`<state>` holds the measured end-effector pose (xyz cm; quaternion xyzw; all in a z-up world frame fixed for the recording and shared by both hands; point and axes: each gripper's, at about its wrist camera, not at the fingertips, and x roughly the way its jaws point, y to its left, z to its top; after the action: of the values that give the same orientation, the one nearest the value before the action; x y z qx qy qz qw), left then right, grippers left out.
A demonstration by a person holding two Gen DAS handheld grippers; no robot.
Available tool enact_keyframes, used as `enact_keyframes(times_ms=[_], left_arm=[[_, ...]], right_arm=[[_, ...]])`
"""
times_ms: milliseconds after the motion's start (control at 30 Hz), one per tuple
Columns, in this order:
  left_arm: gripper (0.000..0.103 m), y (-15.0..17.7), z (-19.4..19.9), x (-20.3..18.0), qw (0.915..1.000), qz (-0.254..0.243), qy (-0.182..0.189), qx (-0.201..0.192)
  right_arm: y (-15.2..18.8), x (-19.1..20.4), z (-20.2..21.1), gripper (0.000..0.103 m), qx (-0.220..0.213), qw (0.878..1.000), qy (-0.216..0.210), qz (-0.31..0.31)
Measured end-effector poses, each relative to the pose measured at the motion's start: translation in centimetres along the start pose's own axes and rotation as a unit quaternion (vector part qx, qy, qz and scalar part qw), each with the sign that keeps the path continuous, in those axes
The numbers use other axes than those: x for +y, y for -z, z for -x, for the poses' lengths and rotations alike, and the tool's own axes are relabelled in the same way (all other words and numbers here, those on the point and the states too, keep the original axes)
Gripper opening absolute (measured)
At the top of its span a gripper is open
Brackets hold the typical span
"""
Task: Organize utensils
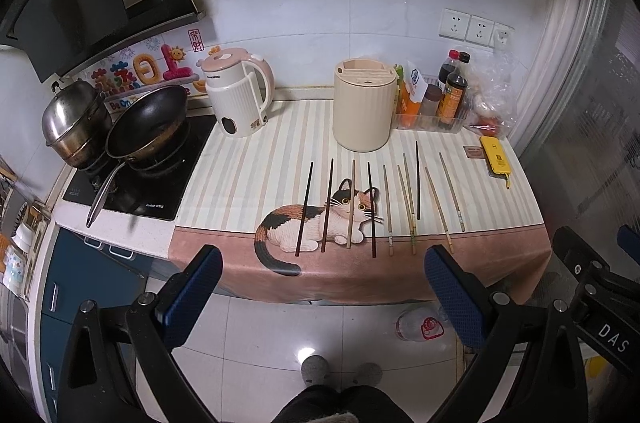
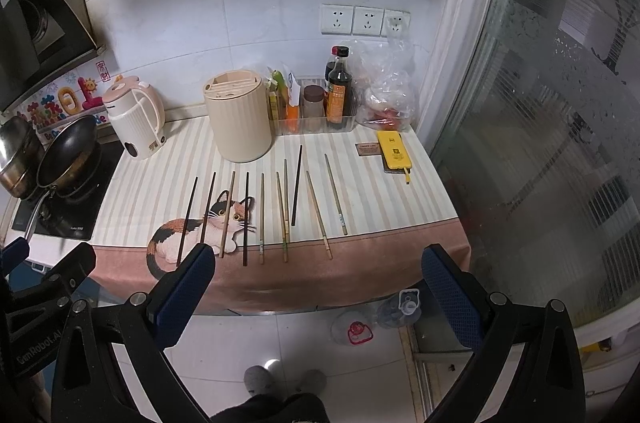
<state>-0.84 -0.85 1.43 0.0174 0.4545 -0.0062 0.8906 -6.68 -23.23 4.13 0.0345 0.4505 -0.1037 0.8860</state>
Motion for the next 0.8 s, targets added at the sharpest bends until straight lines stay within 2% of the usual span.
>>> enact_keyframes(times_ms=[800], left_arm=[[0.103, 0.07, -0.15, -0.05, 1.0, 0.001, 0.001, 0.001]], right_arm=[[-0.11, 0.13, 0.08, 0.103, 0.001, 1.0, 0.004, 0.005]])
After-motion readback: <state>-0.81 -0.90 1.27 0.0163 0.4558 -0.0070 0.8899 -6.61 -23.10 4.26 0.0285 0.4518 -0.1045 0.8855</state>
